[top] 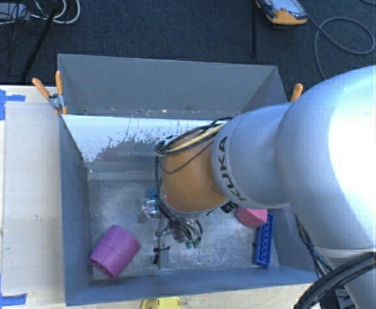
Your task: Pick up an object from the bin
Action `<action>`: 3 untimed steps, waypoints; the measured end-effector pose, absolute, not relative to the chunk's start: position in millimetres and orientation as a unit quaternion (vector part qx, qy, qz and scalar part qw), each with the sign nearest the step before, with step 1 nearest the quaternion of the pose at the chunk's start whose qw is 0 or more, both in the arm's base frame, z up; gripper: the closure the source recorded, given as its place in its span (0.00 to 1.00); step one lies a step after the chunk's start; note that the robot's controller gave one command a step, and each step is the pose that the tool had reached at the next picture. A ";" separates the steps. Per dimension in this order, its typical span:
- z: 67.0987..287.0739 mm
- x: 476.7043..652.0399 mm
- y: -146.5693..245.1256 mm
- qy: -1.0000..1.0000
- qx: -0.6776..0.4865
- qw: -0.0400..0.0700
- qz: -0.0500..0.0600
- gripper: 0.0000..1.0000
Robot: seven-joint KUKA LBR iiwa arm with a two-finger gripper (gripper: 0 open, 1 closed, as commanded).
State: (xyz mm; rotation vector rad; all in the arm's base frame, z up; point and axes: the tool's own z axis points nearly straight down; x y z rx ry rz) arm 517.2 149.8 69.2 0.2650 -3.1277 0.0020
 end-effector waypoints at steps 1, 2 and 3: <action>69.7 524.8 167.7 -0.991 0.134 0.000 0.000 0.00; 69.8 535.6 172.1 -1.000 0.019 0.000 -0.001 0.00; 69.4 524.5 196.2 -0.997 0.076 0.001 0.001 0.00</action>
Offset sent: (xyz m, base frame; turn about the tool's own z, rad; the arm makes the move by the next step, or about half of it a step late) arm 0.0498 0.0098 0.0008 -0.2725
